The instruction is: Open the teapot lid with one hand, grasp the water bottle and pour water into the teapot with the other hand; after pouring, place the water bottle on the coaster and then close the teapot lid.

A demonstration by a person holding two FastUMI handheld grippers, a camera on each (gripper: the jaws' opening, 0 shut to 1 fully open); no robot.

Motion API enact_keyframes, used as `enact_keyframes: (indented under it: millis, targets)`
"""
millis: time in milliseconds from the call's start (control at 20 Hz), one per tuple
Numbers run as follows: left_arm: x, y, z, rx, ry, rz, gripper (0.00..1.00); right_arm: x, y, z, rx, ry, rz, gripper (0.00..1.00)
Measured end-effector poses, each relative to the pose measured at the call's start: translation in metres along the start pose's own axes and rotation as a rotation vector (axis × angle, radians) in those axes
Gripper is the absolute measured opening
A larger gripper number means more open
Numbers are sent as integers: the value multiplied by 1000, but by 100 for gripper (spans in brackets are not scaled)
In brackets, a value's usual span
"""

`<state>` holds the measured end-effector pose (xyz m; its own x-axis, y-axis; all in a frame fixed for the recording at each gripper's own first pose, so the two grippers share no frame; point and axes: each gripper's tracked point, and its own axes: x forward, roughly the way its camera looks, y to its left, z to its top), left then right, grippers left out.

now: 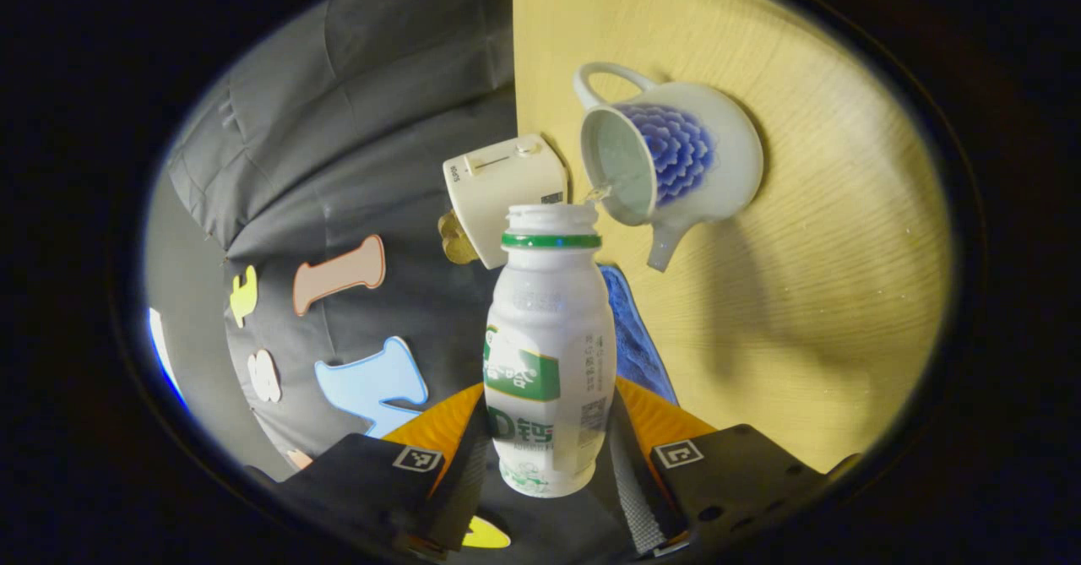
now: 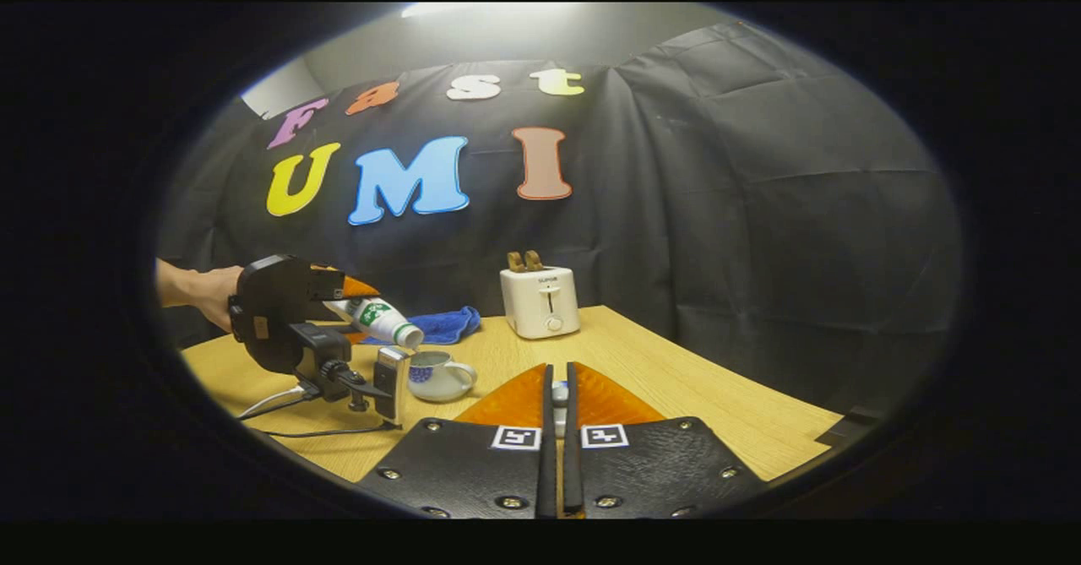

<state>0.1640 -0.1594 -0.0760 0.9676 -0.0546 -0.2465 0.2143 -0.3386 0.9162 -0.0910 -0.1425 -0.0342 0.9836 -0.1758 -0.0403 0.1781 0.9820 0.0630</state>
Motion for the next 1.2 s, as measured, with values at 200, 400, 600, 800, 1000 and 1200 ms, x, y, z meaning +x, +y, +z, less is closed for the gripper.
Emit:
enact_keyframes:
  millis: [200, 400, 600, 800, 1000, 1200]
  targets:
    - [-2, 6, 0, 53, 2, 20, 76, -1, 0, 3, -23, -8, -4, 3]
    - [-3, 10, 3, 80, -8, 27, 76, -2, -3, 2, -17, -5, -6, 4]
    - [-4, 17, 4, 126, -11, 51, 76, -4, -4, 2, -22, -5, -8, 0]
    - [-5, 19, 9, 150, -22, 66, 76, -3, -4, 3, -14, -7, -3, 4]
    - [-5, 21, 11, 176, -30, 77, 76, -5, -5, 4, -16, -8, -4, 0]
    - [-6, 21, 13, 173, -40, 80, 76, -6, -4, 4, -21, -8, -3, 3]
